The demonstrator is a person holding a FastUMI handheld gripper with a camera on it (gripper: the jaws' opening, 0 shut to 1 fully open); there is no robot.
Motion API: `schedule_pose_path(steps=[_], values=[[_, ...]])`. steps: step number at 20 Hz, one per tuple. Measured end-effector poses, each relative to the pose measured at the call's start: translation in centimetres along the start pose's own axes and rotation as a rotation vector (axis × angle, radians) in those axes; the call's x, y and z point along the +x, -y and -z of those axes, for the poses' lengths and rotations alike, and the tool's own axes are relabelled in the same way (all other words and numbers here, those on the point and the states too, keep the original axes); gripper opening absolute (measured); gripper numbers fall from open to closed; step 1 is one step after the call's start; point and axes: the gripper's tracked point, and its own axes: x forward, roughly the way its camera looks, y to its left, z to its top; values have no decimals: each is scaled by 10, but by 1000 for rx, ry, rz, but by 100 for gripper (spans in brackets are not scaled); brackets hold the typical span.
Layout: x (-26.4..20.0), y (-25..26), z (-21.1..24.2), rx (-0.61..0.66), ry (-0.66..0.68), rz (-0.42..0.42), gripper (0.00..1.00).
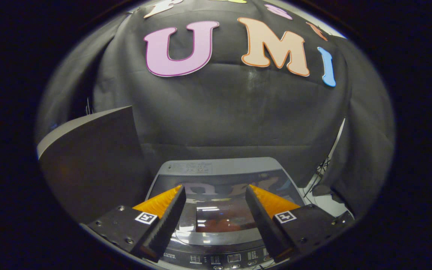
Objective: Put the clothes into the washing machine and then close the washing machine lid.
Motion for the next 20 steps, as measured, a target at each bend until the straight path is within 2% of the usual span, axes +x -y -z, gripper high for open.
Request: schedule_pose_path(steps=[7, 11, 20], values=[[-31, 0, 19, 28, -3, -24, 98], [-67, 0, 17, 7, 39, -57, 97], [-207, -10, -8, 49, 240, -179, 96]])
